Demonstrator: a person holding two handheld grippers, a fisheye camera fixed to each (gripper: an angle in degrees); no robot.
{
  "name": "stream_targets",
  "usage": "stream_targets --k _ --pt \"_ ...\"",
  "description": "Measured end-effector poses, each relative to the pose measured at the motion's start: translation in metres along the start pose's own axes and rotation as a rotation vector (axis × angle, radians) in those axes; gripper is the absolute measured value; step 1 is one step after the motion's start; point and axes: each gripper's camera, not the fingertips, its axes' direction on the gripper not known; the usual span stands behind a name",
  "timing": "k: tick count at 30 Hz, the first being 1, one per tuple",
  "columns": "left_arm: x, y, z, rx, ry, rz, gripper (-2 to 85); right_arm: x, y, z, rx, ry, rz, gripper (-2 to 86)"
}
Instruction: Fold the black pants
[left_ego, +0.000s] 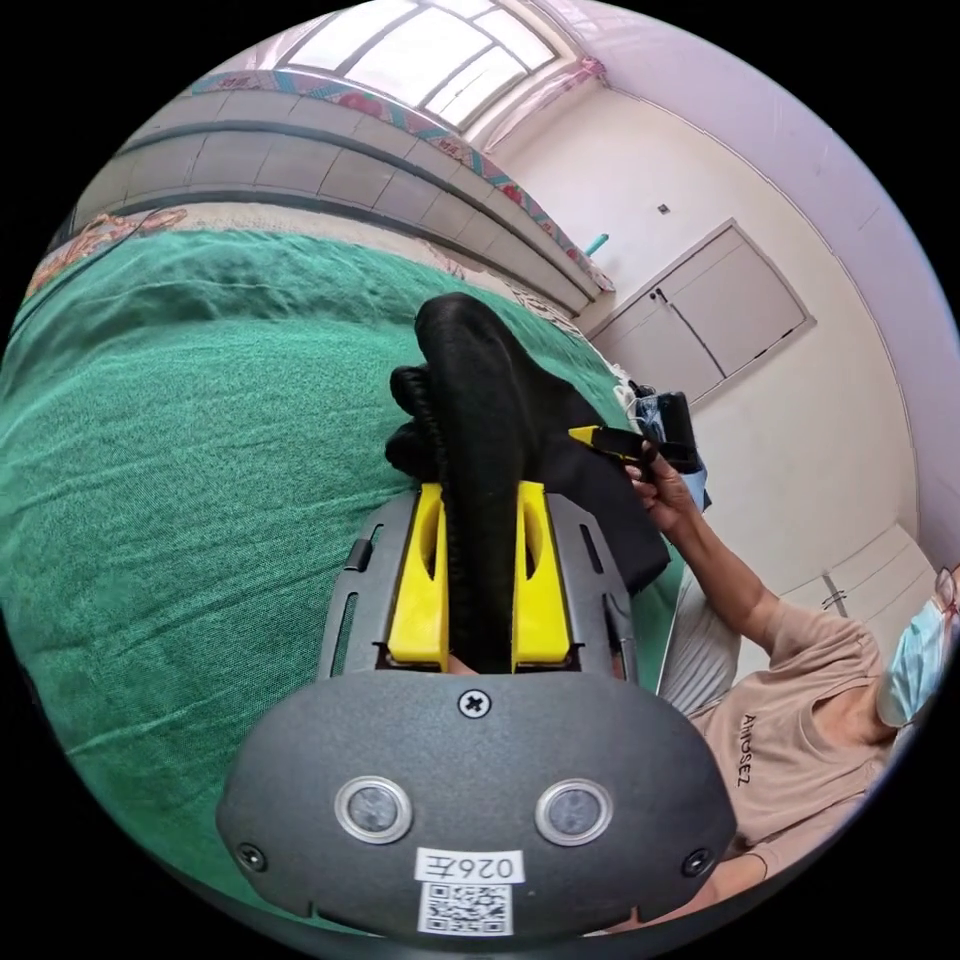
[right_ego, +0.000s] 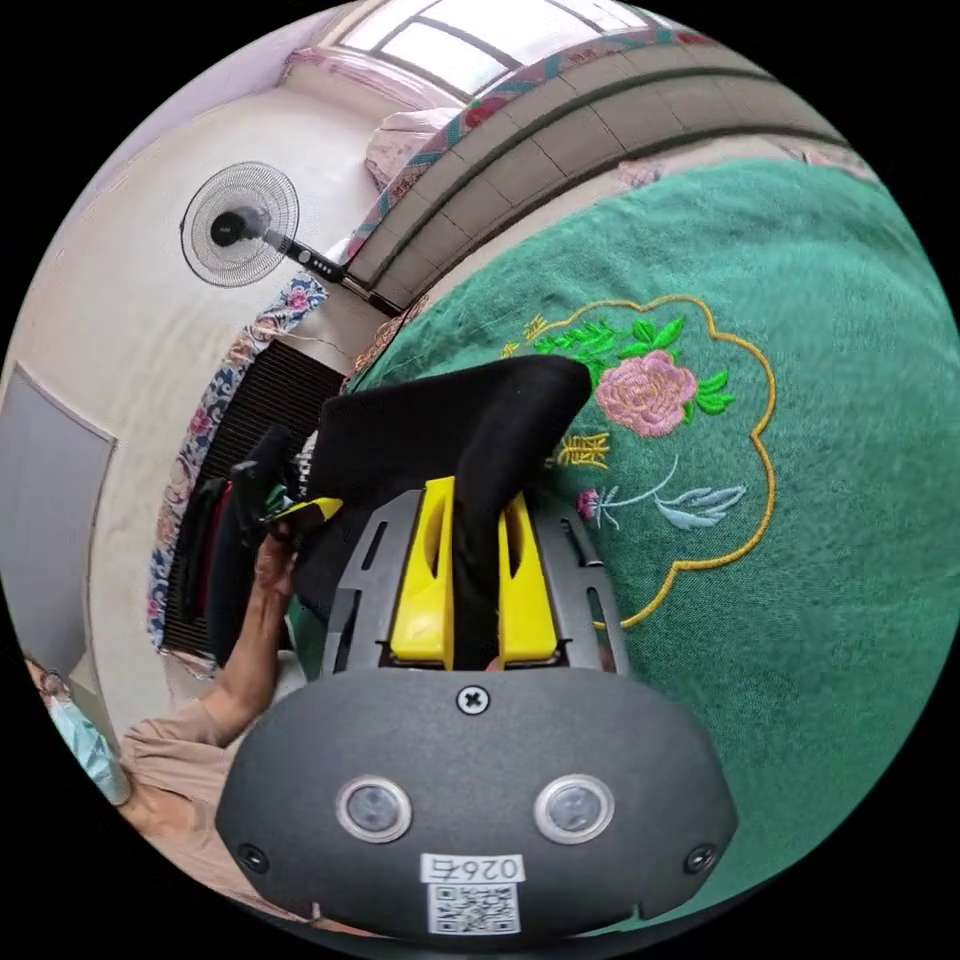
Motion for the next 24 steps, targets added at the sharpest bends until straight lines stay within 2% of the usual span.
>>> stream_targets --k 3,8,11,15,17,20,24 --pt "0.041 0.002 -0.038 0.017 -0.089 0.058 9.4 -0.084 -0.013 -0.021 0.057 0.167 -0.134 1.7" --pt "0.16 0.04 -0.157 0.238 -0.162 0.217 8.5 -0.281 -0.006 -0.105 0.302 0.398 -0.426 1.2" --pt "0.249 0.091 -0.251 0.39 -0.266 0.339 8.4 -0.4 0.014 -0.155 0.422 0.448 -0.607 1.2" --pt "0.358 0.184 -0.378 0.574 -0.481 0.467 8.5 -0.539 0.033 -0.194 0.517 0.381 -0.82 1.3" --pt "0.419 0.26 -0.458 0.705 -0.65 0.498 8.5 -0.631 0.039 -0.205 0.552 0.265 -0.956 1.3" --pt "0.47 0.349 -0.548 0.833 -0.803 0.44 8.5 -0.748 0.033 -0.196 0.538 0.124 -1.124 1.3" --pt "0.5 0.424 -0.638 0.929 -0.927 0.327 8.5 -0.9 0.024 -0.15 0.49 0.092 -1.355 1.4"
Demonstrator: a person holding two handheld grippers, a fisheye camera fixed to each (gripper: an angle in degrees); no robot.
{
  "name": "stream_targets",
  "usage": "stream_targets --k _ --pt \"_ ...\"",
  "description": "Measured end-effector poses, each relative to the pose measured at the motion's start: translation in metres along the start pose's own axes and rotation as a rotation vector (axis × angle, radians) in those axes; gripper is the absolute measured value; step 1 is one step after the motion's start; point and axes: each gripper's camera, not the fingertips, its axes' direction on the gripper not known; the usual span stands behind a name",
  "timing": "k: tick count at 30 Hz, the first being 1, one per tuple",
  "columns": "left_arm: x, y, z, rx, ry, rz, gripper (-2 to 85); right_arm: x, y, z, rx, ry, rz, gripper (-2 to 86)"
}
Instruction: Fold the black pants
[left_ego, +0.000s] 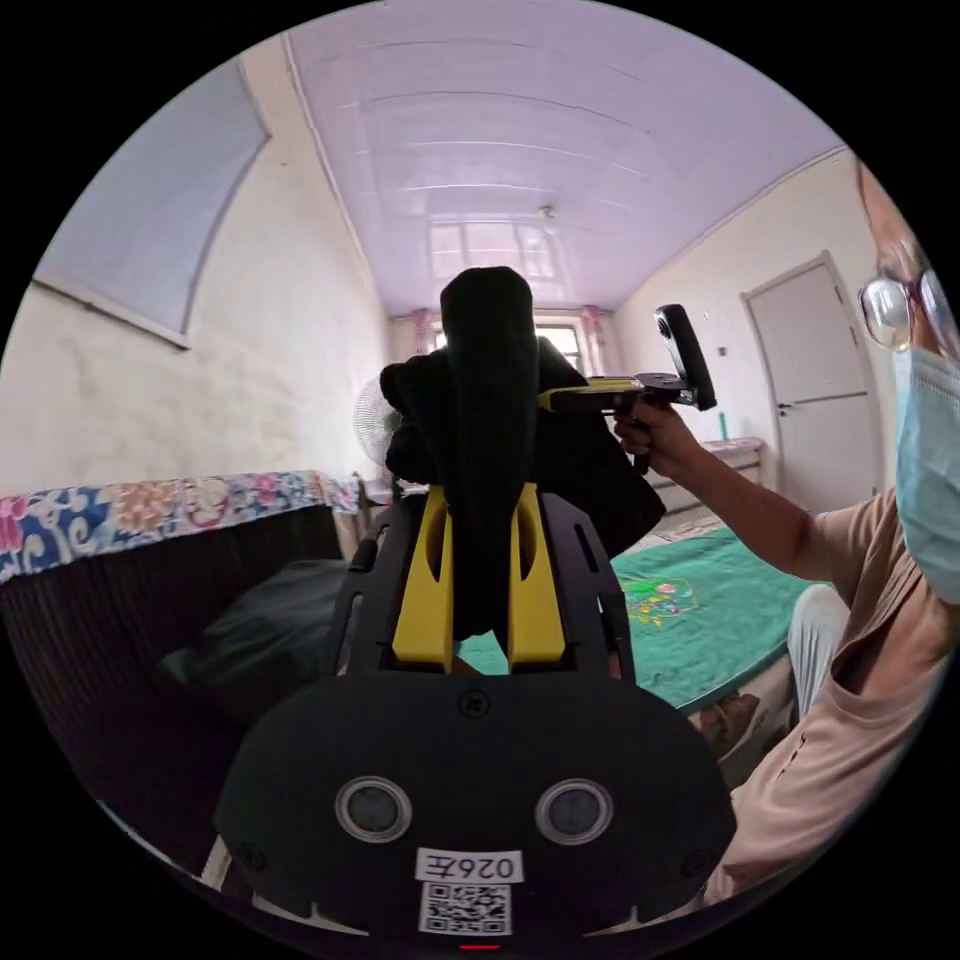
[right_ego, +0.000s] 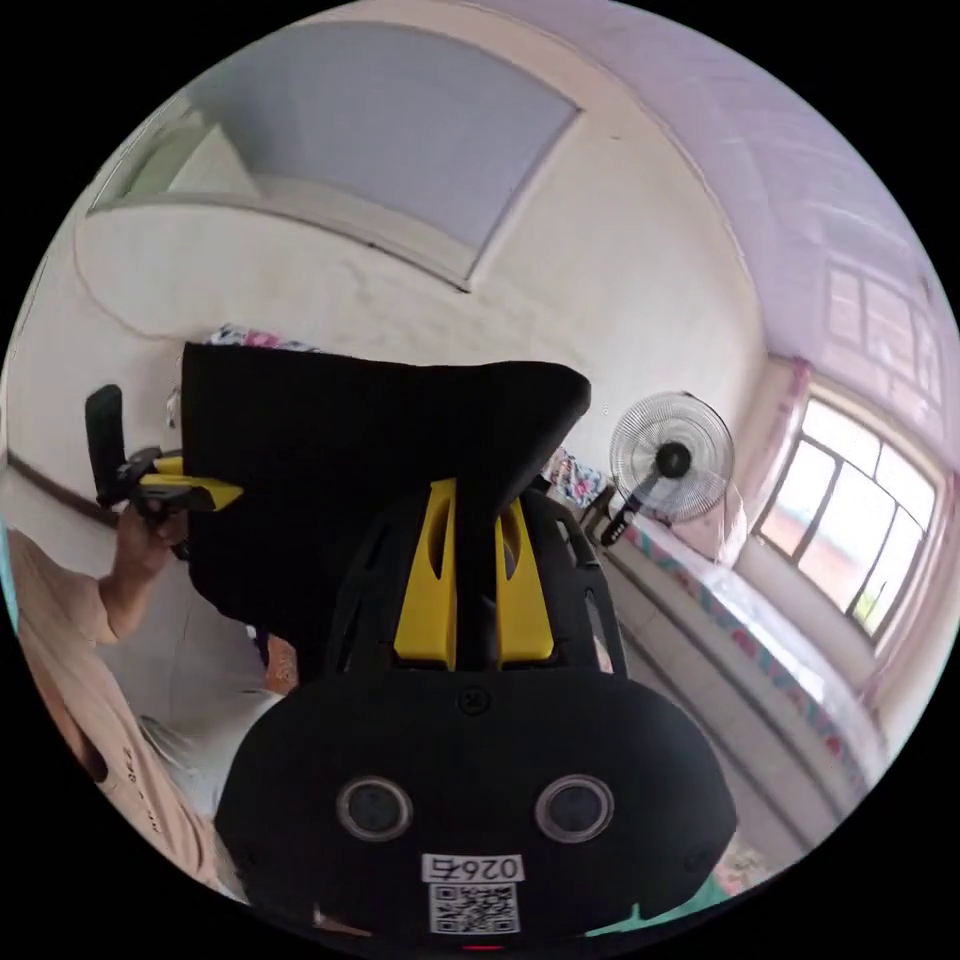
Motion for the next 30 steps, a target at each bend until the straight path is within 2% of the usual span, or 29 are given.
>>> stream_targets --k 2,5,7,9,11,14,16,18,21,23,24,25,27,30 --pt "-0.046 -0.012 -0.039 0.0 -0.099 -0.059 8.5 -0.032 -0.08 0.065 -0.037 -0.014 -0.141 1.5" --pt "-0.114 -0.014 -0.055 -0.015 -0.182 -0.195 8.9 -0.055 -0.161 0.164 -0.092 -0.062 -0.231 1.8" --pt "-0.159 -0.003 -0.048 -0.059 -0.24 -0.318 9.5 -0.059 -0.191 0.238 -0.148 -0.119 -0.224 2.7" --pt "-0.198 0.015 -0.046 -0.139 -0.269 -0.46 9.8 -0.058 -0.203 0.32 -0.286 -0.167 -0.115 3.7" --pt "-0.212 0.027 -0.084 -0.082 -0.268 -0.513 8.7 -0.061 -0.191 0.386 -0.426 -0.121 -0.006 2.4" --pt "-0.194 0.007 -0.148 0.135 -0.333 -0.406 3.2 -0.062 -0.172 0.382 -0.373 -0.157 -0.014 -0.4" --pt "-0.179 -0.021 -0.163 0.201 -0.403 -0.277 0.1 -0.057 -0.164 0.365 -0.336 -0.122 -0.034 -1.1" --pt "-0.175 -0.051 -0.153 0.196 -0.395 -0.164 -0.6 -0.046 -0.16 0.343 -0.274 -0.12 -0.01 -1.3" --pt "-0.199 -0.094 -0.091 -0.01 -0.351 -0.066 -0.9 -0.028 -0.153 0.322 -0.207 -0.148 0.061 -1.3" --pt "-0.235 -0.104 -0.013 -0.321 -0.465 -0.032 -0.9 -0.025 -0.14 0.335 -0.226 -0.165 0.087 -1.3" --pt "-0.246 -0.101 0.009 -0.416 -0.496 -0.017 -0.9 -0.027 -0.134 0.342 -0.241 -0.159 0.085 -1.3" --pt "-0.266 -0.086 0.052 -0.616 -0.499 0.031 -0.9 -0.031 -0.12 0.361 -0.285 -0.109 0.076 -1.4" --pt "-0.285 -0.072 0.066 -0.59 -0.479 -0.017 -1.0 -0.036 -0.094 0.382 -0.28 -0.077 0.041 -1.5" --pt "-0.296 -0.07 0.055 -0.479 -0.435 -0.161 -1.0 -0.019 -0.069 0.375 -0.155 -0.138 0.16 -1.5"
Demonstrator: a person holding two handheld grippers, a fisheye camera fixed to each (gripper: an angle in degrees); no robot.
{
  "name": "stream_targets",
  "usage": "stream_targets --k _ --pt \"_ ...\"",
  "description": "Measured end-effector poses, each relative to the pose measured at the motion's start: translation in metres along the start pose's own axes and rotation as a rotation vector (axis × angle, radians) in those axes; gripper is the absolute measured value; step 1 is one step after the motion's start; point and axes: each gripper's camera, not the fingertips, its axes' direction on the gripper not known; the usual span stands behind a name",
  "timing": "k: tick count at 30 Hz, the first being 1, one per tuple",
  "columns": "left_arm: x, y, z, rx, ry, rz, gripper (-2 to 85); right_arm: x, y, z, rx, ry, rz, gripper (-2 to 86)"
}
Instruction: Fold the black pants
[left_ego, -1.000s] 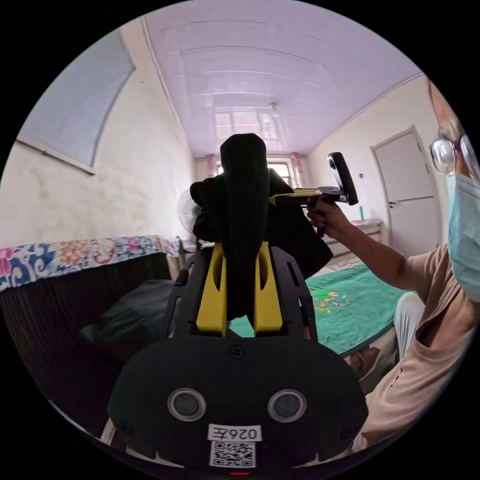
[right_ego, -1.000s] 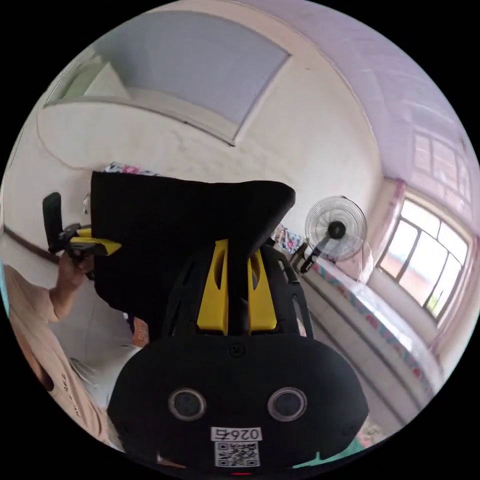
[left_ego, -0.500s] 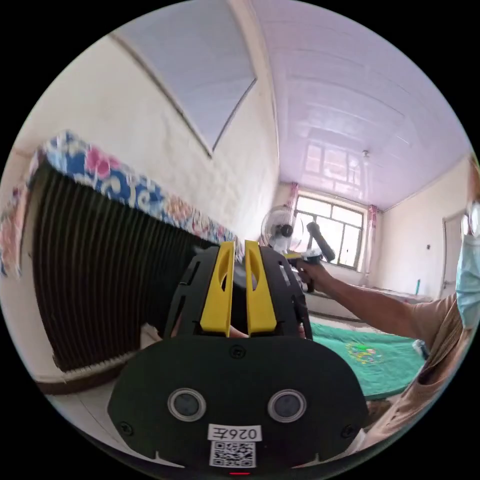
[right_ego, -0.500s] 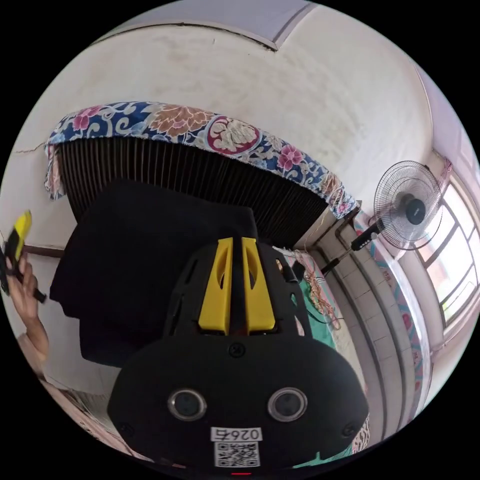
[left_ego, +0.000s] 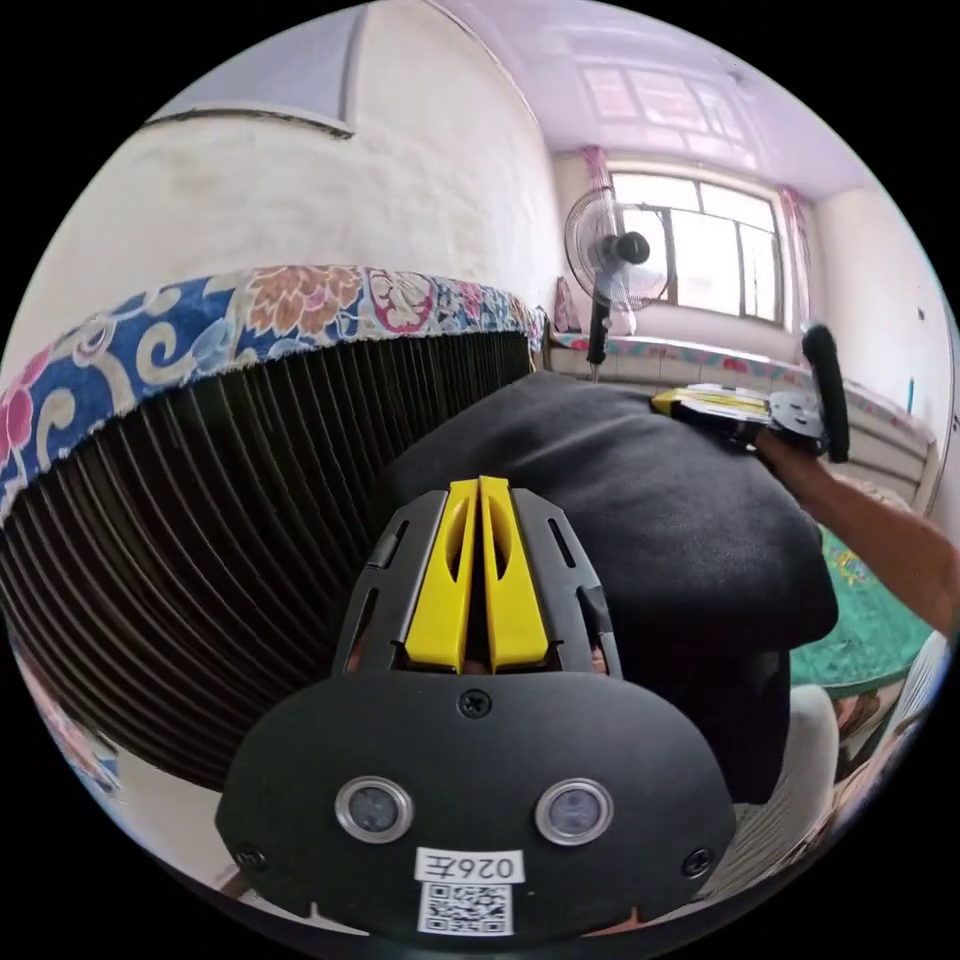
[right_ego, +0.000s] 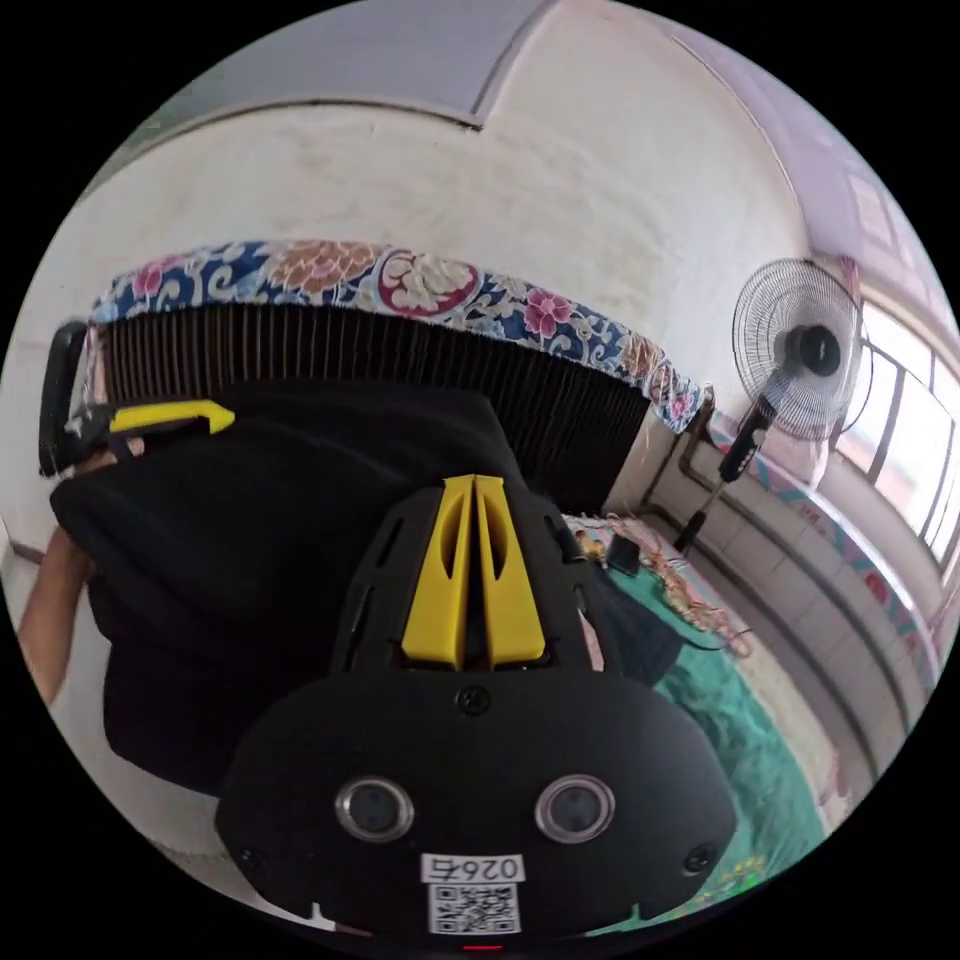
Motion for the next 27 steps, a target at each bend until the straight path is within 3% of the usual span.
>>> stream_targets --k 3,6,12,14,16,21,27 --pt "0.012 -0.001 -0.014 0.068 0.047 -0.032 -1.0 0.02 0.006 -0.026 -0.041 -0.072 0.073 -1.5" --pt "0.042 -0.002 -0.043 0.149 0.021 -0.06 -1.0 0.036 0.029 -0.083 -0.069 -0.021 0.133 -1.4" --pt "0.149 0.01 -0.151 0.525 0.0 -0.052 -1.0 0.053 0.155 -0.295 0.087 0.005 0.163 -1.3" --pt "0.218 0.016 -0.182 0.697 0.079 0.044 -1.0 0.044 0.232 -0.396 0.162 0.177 0.087 -1.2" --pt "0.274 0.01 -0.187 0.755 0.194 0.134 -1.0 0.038 0.29 -0.463 0.153 0.376 0.075 -1.1" --pt "0.455 -0.037 -0.129 0.673 0.6 0.343 -0.9 0.039 0.452 -0.635 -0.005 0.805 0.162 -1.2" --pt "0.757 -0.089 0.005 0.298 1.137 0.511 2.0 0.055 0.681 -0.865 -0.135 1.126 0.668 -1.2"
